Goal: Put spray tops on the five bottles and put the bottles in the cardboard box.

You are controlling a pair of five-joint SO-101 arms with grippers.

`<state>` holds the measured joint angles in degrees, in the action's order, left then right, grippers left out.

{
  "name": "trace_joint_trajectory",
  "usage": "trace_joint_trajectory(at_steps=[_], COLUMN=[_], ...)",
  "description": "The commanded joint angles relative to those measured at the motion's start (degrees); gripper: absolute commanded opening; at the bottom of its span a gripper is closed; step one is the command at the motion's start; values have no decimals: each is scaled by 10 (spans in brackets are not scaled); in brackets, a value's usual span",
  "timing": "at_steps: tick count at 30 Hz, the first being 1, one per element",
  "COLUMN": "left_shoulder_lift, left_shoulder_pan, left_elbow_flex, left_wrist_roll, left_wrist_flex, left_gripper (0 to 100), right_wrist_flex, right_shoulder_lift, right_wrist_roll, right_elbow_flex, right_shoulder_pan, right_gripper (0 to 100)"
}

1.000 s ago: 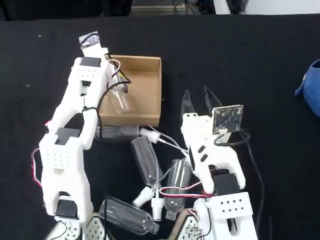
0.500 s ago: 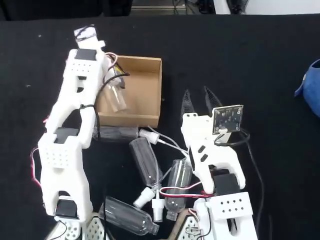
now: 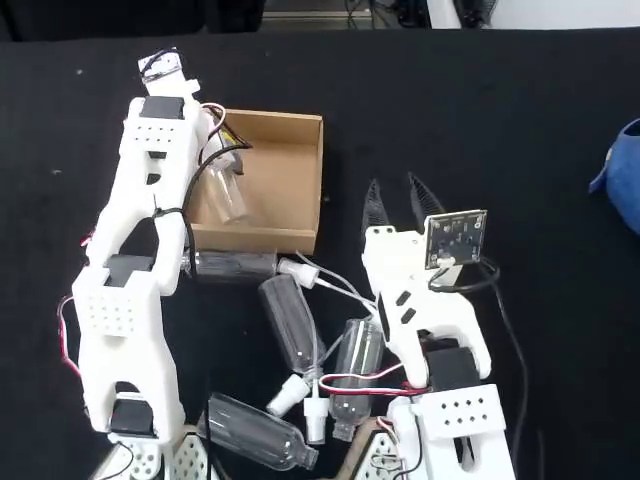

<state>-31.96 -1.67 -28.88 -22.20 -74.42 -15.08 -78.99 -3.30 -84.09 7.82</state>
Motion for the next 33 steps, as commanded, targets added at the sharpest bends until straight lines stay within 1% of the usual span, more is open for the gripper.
trace_joint_trajectory(at_steps=[1, 15, 20, 27, 30, 33], left_shoulder_lift=[15, 73, 80, 81, 87, 106], left_shoulder_pan=[-7, -7, 2, 5, 2, 4], left_elbow_flex=[-33, -31, -32, -39, -46, -45], left_wrist_roll=[4, 4, 4, 4, 33, 45], left_wrist_flex=[-7, -18, -48, -41, -25, -18], left_gripper=[30, 29, 29, 29, 29, 29], right_wrist_flex=[18, 18, 18, 18, 18, 18], right_shoulder_lift=[5, 5, 5, 5, 5, 5], right_wrist_roll=[-1, -1, -1, -1, -1, -1], right_elbow_flex=[5, 5, 5, 5, 5, 5], right_shoulder_pan=[-8, -8, -8, -8, -8, -8], right_gripper=[137, 137, 137, 137, 137, 137])
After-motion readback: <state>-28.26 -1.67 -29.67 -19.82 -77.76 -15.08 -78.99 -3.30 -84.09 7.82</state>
